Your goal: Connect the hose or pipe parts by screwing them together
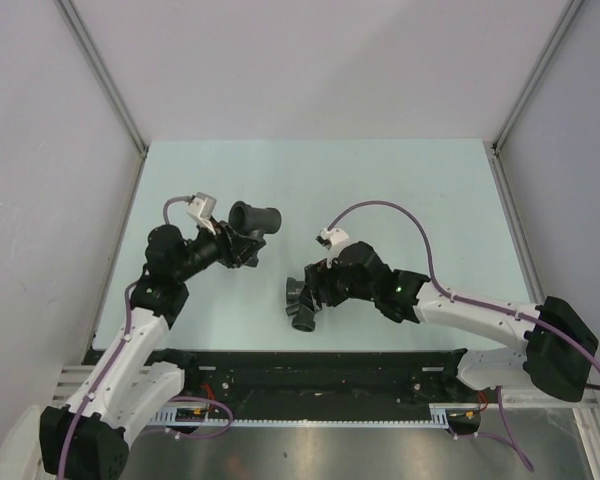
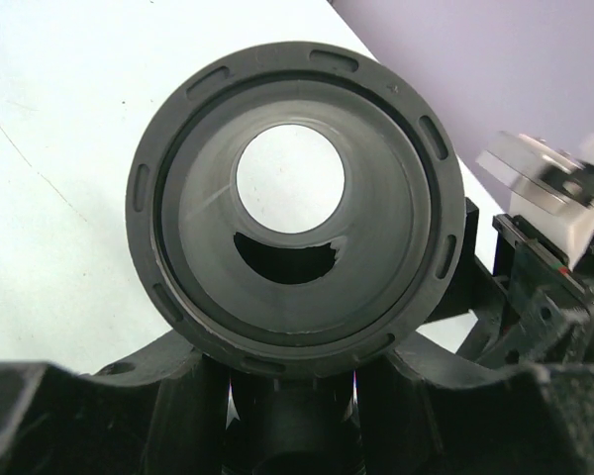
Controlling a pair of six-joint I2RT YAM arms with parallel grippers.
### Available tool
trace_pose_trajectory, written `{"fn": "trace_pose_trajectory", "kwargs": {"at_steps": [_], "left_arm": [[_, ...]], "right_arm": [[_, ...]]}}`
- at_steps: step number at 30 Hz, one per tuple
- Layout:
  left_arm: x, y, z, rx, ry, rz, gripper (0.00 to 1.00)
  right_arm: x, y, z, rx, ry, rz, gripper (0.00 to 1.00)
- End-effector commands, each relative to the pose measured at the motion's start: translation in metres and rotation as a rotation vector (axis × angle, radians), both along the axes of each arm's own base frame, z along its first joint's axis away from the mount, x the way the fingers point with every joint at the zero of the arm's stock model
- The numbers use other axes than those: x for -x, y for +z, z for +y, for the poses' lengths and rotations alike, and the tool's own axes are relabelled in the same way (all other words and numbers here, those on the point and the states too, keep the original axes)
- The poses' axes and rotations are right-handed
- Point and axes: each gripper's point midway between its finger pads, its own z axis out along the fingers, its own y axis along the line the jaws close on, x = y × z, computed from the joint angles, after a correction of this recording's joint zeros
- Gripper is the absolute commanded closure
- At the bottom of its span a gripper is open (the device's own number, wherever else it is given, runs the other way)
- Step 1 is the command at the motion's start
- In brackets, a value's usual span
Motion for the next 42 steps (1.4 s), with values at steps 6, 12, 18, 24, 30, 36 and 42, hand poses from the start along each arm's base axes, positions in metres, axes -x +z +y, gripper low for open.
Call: {"fn": "trace_pose_trajectory", "kwargs": {"at_steps": [6,12,18,24,30,36,42], "left_arm": [[-0.005,-0.014,0.024,0.131,0.054,0.15,1.0],[0.0,-0.025,0.034,0.128,0.074,0.154,0.99],[0.007,-0.041,0.033,0.141,0.069,0.206,1.0],[0.011,-0.056,0.032,0.149,0.072,0.256,0.99],[0.012,-0.067,0.032,0.183,0.095,0.326,0.99],[0.008,-0.088,0.037,0.17,0.145,0.389,1.0],[0.004,-0.099,0.043,0.162,0.199,0.414,1.0]], "right_arm": [[-0.059,0.023,0.005,-0.015,0.566,-0.555,0.18],[-0.064,-0.004,0.023,-0.059,0.722,-0.637,0.18],[-0.067,-0.038,0.034,-0.054,0.766,-0.619,0.18],[-0.076,-0.056,0.049,-0.03,0.747,-0.651,0.18],[-0.076,-0.063,0.059,-0.058,0.766,-0.642,0.19],[-0.077,-0.066,0.068,-0.053,0.782,-0.631,0.18],[-0.074,-0.081,0.073,-0.003,0.813,-0.585,0.17]]}}
